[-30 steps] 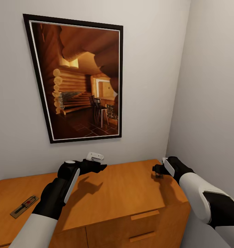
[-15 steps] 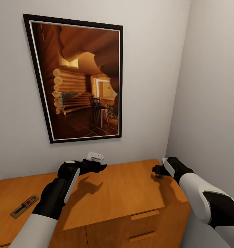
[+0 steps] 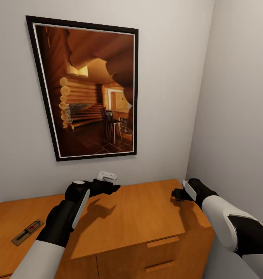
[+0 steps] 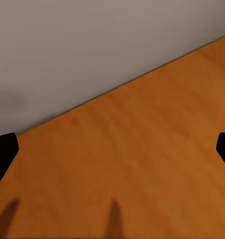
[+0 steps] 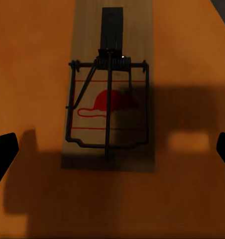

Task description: Take the four mousetraps from the cabinet in the bathroom and place them on the bathroom floor. Make sure all four end up on the same floor surface, and ensure that at least two of them are either under or directly next to the same bathroom sink.

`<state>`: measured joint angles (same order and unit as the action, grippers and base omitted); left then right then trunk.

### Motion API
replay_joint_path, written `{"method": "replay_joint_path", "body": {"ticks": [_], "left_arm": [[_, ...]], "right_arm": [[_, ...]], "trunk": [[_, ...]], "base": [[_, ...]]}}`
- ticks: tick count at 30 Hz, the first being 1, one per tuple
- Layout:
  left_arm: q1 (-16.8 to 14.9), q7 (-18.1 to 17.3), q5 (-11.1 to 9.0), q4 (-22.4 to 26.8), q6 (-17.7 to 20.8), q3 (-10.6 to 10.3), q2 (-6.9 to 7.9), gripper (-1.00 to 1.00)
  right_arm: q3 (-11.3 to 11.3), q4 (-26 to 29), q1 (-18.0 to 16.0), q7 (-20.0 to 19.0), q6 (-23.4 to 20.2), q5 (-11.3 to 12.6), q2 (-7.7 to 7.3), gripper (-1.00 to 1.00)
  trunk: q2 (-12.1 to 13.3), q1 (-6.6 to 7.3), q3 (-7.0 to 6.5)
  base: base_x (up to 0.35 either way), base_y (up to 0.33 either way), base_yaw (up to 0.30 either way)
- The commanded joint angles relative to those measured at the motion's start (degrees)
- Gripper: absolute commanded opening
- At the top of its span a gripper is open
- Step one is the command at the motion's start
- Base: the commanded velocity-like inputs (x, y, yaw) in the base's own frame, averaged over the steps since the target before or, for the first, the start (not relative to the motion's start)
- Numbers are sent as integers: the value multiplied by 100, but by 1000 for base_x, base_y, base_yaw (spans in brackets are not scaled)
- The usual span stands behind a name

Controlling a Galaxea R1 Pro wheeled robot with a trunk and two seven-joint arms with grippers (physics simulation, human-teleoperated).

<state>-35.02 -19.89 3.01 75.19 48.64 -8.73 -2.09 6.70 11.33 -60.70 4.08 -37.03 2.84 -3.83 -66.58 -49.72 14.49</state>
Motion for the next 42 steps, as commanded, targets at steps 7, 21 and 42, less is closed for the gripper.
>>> {"method": "replay_joint_path", "body": {"ticks": [7, 21, 42], "left_arm": [[-5, -33, 33, 4, 23, 3, -8, 100], [-5, -33, 33, 4, 23, 5, -10, 100], [-4, -33, 25, 4, 23, 3, -11, 100]], "right_arm": [[36, -3, -3, 40, -42, 32, -8, 100], [33, -7, -3, 40, -49, 35, -5, 100], [34, -12, -3, 40, -49, 38, -2, 100]], "trunk": [[-5, 0, 8], [-5, 0, 8], [-5, 0, 8]], "base": [[0, 0, 0], [0, 0, 0], [0, 0, 0]]}}
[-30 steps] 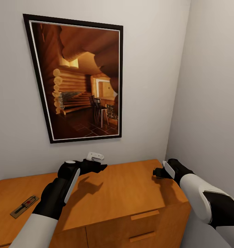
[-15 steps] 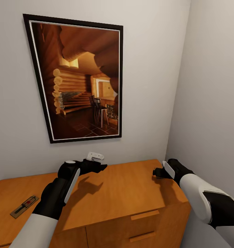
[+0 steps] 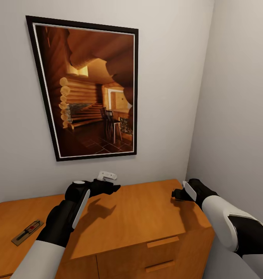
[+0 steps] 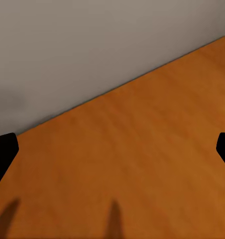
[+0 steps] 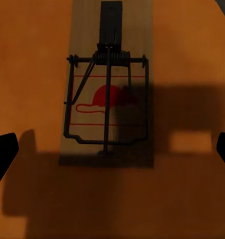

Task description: Take the four mousetraps from the cabinet in the bathroom and place them on the bathroom floor. Make sure all four end up on the same floor surface, and ensure that at least two of them are either under or directly next to the same bathroom sink.

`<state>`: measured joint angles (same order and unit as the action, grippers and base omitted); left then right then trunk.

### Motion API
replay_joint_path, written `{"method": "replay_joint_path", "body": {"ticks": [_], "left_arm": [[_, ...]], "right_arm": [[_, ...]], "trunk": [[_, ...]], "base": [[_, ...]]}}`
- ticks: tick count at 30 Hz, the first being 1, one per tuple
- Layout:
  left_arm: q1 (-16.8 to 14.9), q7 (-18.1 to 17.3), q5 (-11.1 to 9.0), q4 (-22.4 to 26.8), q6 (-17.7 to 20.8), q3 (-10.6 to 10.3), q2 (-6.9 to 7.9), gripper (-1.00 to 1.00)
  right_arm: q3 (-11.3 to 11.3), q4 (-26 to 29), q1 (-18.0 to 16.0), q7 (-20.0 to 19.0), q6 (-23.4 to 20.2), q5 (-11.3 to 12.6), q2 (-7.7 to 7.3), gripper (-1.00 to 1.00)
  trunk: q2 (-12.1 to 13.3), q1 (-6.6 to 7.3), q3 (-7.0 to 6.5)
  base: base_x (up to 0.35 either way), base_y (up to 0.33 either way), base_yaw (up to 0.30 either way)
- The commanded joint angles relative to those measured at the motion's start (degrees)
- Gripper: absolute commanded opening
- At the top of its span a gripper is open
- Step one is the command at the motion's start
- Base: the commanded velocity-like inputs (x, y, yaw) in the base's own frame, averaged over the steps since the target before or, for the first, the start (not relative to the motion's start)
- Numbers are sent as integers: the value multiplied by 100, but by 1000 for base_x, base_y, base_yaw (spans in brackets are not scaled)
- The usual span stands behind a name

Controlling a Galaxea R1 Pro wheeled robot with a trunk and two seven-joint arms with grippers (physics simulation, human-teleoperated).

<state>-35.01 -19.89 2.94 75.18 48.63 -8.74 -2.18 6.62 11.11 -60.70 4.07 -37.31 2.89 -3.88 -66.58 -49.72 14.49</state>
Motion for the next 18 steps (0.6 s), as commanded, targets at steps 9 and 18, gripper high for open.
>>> {"method": "replay_joint_path", "body": {"ticks": [9, 18], "left_arm": [[-6, -32, 32, 5, 23, 4, -2, 100], [-6, -20, 43, -46, 18, 1, -8, 100]], "right_arm": [[47, 5, -2, 42, -21, 32, 2, 100], [50, 5, -3, 42, -16, 29, 6, 100]], "trunk": [[-5, 0, 8], [-5, 0, 8]], "base": [[0, 0, 0], [118, 0, 0]]}}
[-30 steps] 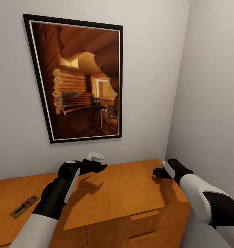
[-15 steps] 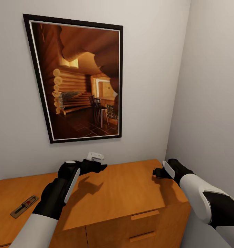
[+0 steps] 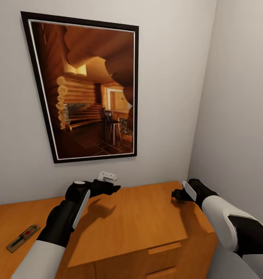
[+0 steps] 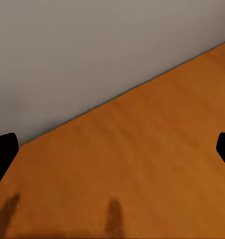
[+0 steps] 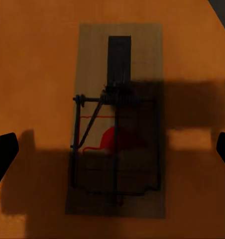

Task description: Take the four mousetraps from the cabinet in the bathroom and place them on the bathroom floor. Make sure all four end up on the same floor surface, and ensure that at least two of them are either under or directly next to the same bathroom sink.

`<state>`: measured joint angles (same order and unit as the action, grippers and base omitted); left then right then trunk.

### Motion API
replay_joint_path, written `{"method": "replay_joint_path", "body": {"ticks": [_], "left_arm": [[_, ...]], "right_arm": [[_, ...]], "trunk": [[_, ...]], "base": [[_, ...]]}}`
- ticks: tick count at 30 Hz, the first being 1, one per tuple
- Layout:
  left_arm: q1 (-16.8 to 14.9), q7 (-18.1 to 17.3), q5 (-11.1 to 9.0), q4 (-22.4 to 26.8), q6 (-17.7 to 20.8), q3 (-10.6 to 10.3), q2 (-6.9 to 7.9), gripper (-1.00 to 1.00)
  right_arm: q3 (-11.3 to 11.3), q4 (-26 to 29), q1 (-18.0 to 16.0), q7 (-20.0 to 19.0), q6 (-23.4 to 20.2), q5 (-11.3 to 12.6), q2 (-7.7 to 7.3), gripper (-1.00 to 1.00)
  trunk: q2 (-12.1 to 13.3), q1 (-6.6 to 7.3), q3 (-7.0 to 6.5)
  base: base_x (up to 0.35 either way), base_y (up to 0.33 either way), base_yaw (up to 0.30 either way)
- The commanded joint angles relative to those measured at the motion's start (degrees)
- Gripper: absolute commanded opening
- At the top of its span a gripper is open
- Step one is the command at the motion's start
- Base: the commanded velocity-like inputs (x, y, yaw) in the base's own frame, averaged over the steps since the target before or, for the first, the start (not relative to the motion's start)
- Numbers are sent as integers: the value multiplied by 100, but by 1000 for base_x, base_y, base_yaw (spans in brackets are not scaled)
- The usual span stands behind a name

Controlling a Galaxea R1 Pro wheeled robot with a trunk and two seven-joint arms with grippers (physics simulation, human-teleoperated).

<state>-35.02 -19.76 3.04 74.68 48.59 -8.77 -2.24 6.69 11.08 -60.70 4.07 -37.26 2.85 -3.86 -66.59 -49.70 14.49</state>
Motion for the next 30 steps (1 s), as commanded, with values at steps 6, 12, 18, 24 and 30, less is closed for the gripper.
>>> {"method": "replay_joint_path", "body": {"ticks": [6, 12, 18, 24, 30], "left_arm": [[-5, -35, 50, -23, 20, 6, -4, 100], [-5, -36, 53, -27, 20, 6, -4, 100], [-5, -37, 44, -31, 19, 5, -8, 100], [-5, -36, 43, -32, 19, 4, -6, 100], [-5, -35, 46, -32, 19, 6, -5, 100]], "right_arm": [[43, 9, -3, 41, -19, 31, 4, 100], [43, 9, -3, 41, -16, 32, -3, 100], [43, 9, -3, 41, -15, 31, -5, 100], [39, 9, -3, 41, 0, 32, -8, 100], [36, 9, -3, 41, 17, 34, -15, 100]], "trunk": [[-5, -2, 8], [-5, -2, 8], [-5, -2, 8], [-5, -2, 8], [-5, -2, 8]], "base": [[139, 0, 0], [40, 0, 0], [13, 0, 0], [3, 0, 0], [0, 0, 0]]}}
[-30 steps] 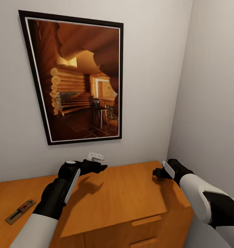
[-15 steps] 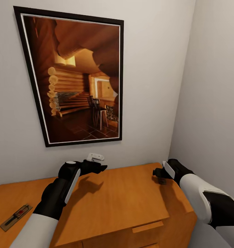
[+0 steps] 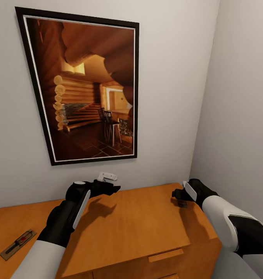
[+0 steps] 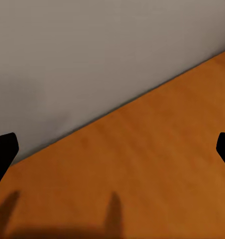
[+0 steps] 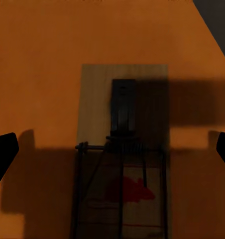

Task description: Take the four mousetraps from the cabinet in the bathroom and place them on the bathroom floor. Make sure all four end up on the same floor surface, and ensure that at least two of them are either under or directly next to the same bathroom sink.

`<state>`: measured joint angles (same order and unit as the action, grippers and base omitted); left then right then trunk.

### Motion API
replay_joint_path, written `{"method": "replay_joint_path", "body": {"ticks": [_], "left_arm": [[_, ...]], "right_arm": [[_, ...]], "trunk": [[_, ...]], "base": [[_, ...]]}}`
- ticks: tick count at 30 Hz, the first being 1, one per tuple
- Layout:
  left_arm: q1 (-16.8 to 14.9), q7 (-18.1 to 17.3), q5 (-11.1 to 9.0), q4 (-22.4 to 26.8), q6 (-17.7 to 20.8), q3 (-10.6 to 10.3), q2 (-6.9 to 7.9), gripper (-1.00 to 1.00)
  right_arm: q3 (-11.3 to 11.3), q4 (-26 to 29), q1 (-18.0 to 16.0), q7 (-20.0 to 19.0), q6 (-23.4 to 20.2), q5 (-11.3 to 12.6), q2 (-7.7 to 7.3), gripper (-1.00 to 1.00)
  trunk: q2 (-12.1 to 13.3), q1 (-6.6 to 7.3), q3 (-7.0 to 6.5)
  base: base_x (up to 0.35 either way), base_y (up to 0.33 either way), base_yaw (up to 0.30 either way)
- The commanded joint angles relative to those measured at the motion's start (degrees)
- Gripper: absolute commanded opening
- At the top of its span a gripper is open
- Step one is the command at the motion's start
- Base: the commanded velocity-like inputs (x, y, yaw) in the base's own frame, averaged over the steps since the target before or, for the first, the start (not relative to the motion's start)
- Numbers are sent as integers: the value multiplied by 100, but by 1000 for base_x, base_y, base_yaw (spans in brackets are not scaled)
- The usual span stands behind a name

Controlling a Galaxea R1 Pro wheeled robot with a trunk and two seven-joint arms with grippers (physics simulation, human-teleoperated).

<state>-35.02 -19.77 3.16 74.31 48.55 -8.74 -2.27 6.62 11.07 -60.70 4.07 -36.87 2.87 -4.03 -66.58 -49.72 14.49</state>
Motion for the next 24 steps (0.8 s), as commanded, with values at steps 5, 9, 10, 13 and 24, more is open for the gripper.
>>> {"method": "replay_joint_path", "body": {"ticks": [5, 9, 10, 13, 24], "left_arm": [[-5, -33, 35, 5, 23, 4, -4, 100], [-5, -34, 35, 5, 23, 2, -7, 100], [-5, -34, 35, 5, 23, 2, -7, 100], [-5, -33, 36, 5, 23, 1, -9, 100], [-5, -35, 36, 5, 23, 0, -10, 100]], "right_arm": [[36, 9, -3, 41, -16, 33, -5, 100], [34, -3, -3, 41, -14, 33, -8, 100], [34, -3, -3, 41, -14, 33, -8, 100], [33, -76, -3, 41, -10, 31, -7, -100], [27, -214, -3, 46, -69, 29, -15, -100]], "trunk": [[-5, 0, 8], [-5, 0, 8], [-5, 0, 8], [-5, 0, 8], [-5, 0, 8]], "base": [[0, 0, 0], [0, 0, 0], [0, 0, 0], [0, 0, 0], [0, 0, 0]]}}
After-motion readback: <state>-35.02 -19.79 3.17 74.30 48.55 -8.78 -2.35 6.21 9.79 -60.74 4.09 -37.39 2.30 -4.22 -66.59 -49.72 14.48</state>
